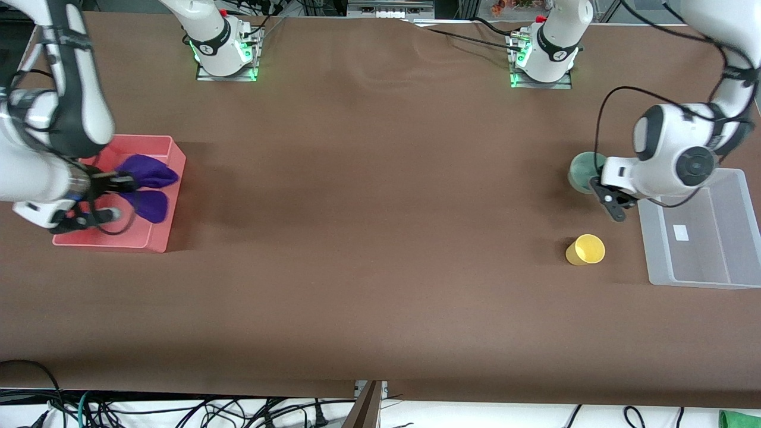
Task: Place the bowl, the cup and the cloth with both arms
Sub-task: 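Lift the cloth into the pink bin while the left gripper carries the bowl, then release the cloth in the pink bin while the left gripper drops the bowl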
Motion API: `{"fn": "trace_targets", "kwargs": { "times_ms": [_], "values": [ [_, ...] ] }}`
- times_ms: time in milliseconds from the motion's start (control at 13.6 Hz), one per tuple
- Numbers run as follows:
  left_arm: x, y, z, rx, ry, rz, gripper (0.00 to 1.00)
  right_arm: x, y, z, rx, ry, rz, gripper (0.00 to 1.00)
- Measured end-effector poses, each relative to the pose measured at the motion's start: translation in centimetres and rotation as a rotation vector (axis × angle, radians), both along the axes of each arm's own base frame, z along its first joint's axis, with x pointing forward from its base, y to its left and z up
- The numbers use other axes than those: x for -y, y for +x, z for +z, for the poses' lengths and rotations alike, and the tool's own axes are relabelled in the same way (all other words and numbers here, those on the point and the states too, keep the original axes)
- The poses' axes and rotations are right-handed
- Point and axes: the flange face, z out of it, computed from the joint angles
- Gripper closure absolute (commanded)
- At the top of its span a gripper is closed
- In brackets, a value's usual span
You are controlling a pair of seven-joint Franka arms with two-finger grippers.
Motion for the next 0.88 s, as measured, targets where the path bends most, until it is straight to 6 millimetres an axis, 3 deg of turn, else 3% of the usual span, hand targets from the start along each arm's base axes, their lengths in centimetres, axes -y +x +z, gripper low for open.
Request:
{"fn": "trace_targets", "kwargs": {
  "times_ms": [147, 220, 367, 513, 660, 807, 880],
  "values": [
    [-1.5, 2.8, 5.9, 0.026, 0.002, -0.045, 1.00, 4.6, -1.9, -1.4, -0.037, 0.004, -0.027, 1.00],
    [-3.0, 3.7, 7.8, 0.042, 0.001, -0.057, 1.00, 5.9, -2.8, -2.5, -0.047, 0.004, -0.040, 1.00],
    [-8.4, 4.5, 9.3, 0.065, 0.011, -0.064, 1.00, 7.4, -4.5, -5.9, -0.032, -0.002, -0.061, 1.00],
    [-14.1, 5.6, 8.1, 0.068, 0.039, -0.051, 1.00, 8.0, -6.6, -10.2, 0.005, -0.008, -0.066, 1.00],
    [-18.7, 7.5, 4.7, 0.068, 0.035, -0.052, 1.00, 8.1, -8.8, -13.8, 0.022, -0.010, -0.068, 1.00],
    [-21.2, 9.0, -0.2, 0.090, 0.013, -0.066, 1.00, 8.0, -9.8, -15.7, 0.041, -0.014, -0.065, 1.00],
    [-22.0, 9.3, -2.3, 0.108, 0.009, -0.067, 0.98, 7.9, -10.0, -16.2, 0.056, -0.018, -0.061, 0.92]
  ]
}}
